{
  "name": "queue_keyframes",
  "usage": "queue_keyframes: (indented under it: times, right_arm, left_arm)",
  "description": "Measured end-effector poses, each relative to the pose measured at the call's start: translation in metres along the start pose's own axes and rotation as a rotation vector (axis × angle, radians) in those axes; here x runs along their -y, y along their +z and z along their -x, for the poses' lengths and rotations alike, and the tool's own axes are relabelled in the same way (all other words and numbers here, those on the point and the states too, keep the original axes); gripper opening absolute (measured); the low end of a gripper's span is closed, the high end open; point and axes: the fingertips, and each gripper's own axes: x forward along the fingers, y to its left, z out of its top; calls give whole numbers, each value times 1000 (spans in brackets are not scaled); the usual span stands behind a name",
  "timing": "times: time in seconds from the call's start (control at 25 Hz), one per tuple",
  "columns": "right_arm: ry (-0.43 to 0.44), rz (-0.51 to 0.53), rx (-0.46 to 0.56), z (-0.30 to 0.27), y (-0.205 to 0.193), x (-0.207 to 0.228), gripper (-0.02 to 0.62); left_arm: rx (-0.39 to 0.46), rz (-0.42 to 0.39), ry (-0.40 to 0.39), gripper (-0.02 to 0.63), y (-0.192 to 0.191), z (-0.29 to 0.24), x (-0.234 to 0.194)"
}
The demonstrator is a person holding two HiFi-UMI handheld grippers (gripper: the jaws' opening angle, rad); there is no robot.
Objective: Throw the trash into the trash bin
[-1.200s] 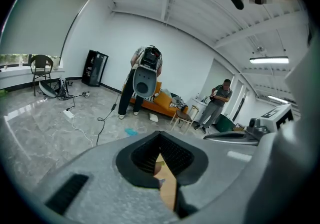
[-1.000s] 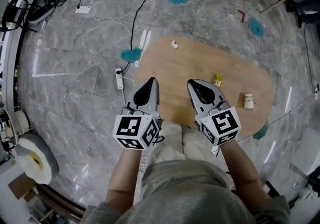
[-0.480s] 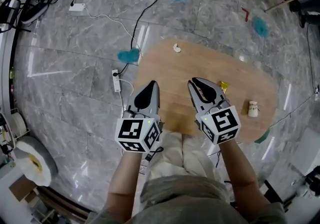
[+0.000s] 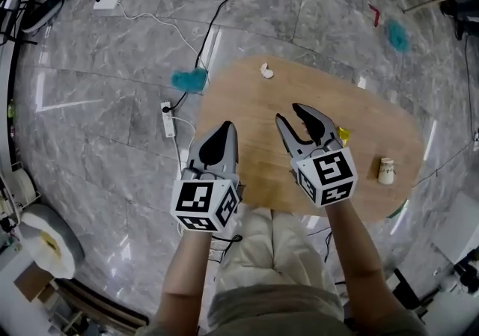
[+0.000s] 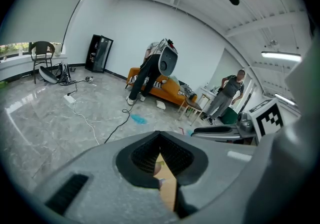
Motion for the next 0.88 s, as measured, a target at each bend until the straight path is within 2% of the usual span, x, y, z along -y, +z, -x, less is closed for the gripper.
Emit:
queue_keyframes:
  times: [0.28, 0.88]
  right_arm:
    - [-7, 6, -32, -37, -14, 17, 144]
    - [-32, 48, -99, -108, -48, 49, 149]
  left_arm:
    - [-26, 17, 23, 0, -20, -23, -21]
    - [-95, 8, 19, 0, -60, -63, -45]
